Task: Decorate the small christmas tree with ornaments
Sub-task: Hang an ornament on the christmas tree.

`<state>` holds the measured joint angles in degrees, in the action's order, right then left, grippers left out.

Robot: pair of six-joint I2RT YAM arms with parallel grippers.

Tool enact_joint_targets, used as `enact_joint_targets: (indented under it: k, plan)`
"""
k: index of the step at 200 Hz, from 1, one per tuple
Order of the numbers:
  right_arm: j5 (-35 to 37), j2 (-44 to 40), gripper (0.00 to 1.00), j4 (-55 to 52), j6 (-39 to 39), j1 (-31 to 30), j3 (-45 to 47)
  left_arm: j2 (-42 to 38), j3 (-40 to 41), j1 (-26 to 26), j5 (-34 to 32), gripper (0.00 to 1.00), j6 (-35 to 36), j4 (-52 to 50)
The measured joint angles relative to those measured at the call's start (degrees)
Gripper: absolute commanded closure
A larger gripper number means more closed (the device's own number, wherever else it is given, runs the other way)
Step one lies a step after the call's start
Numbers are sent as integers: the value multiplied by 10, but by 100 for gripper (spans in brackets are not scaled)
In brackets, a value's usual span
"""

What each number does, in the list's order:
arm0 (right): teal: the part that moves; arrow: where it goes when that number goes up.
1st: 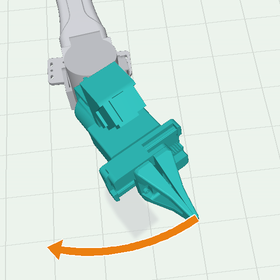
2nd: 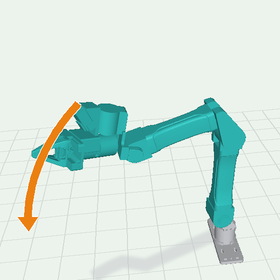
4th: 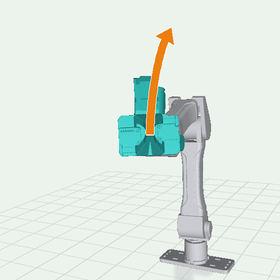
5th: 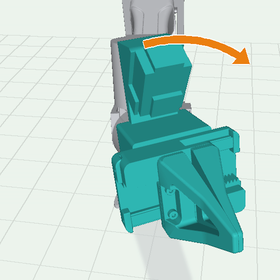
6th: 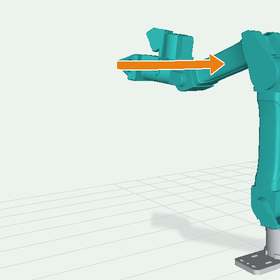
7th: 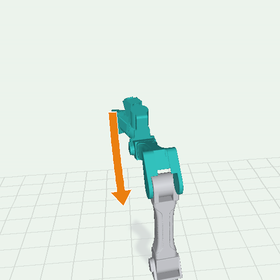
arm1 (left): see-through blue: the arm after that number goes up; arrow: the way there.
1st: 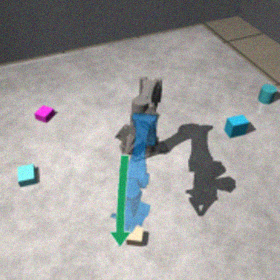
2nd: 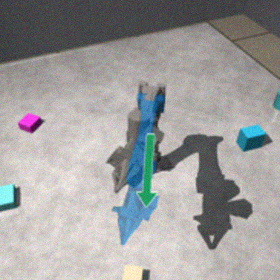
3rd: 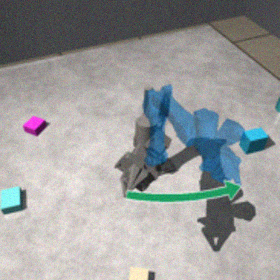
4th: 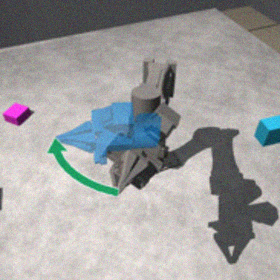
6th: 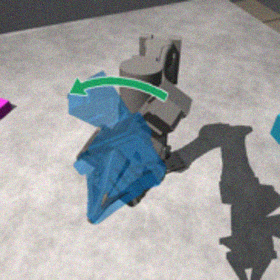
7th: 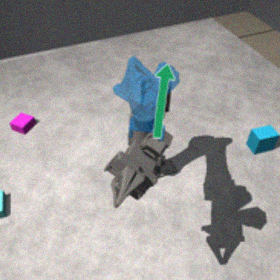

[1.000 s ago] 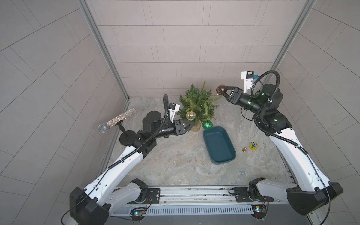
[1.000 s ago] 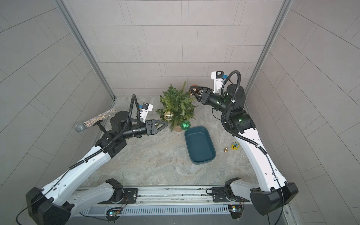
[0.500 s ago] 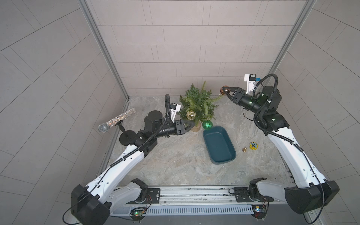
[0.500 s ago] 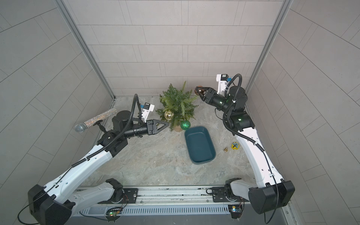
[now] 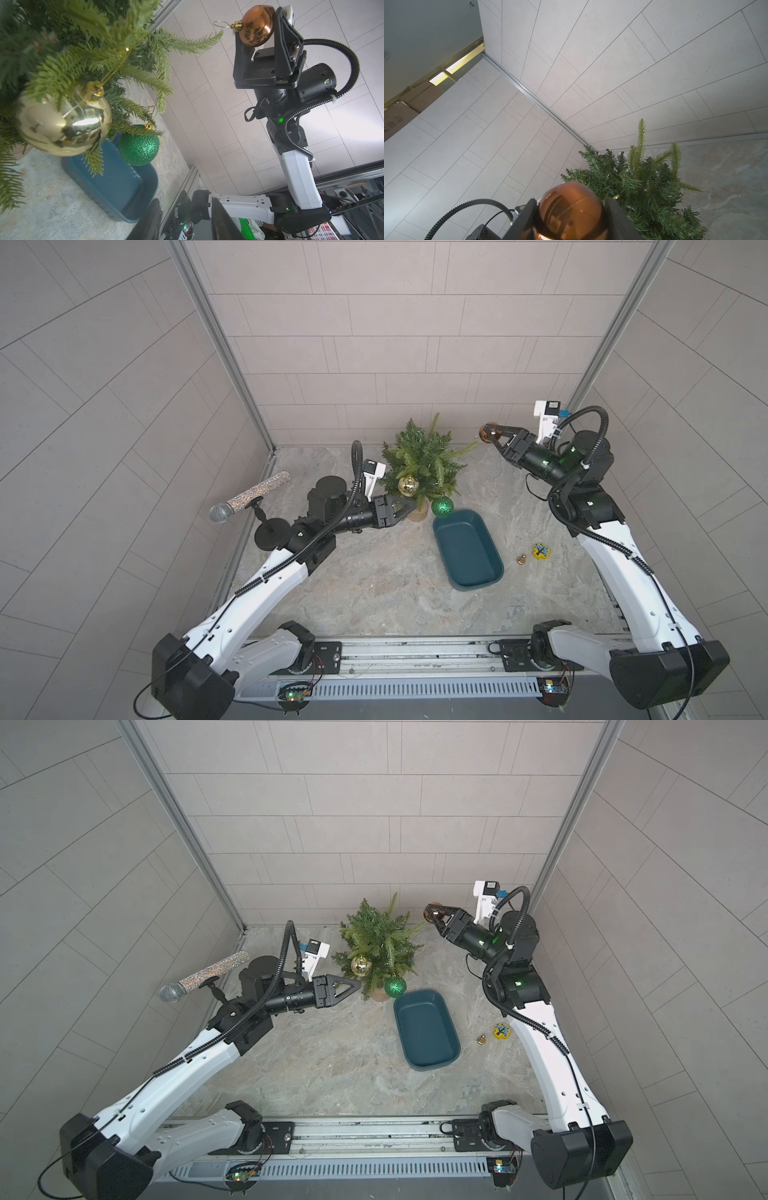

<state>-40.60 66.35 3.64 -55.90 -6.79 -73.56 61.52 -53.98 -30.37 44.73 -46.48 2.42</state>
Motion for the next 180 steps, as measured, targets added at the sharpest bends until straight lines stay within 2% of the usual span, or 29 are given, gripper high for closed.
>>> enact_joint_targets:
  k: [64,180]
  plan:
    - [-17,3,51,49,-46,0,35,0,2,0,0,57,0,8]
    - [-6,11,51,58,-46,1,37,2,7,0,0,57,-1,10]
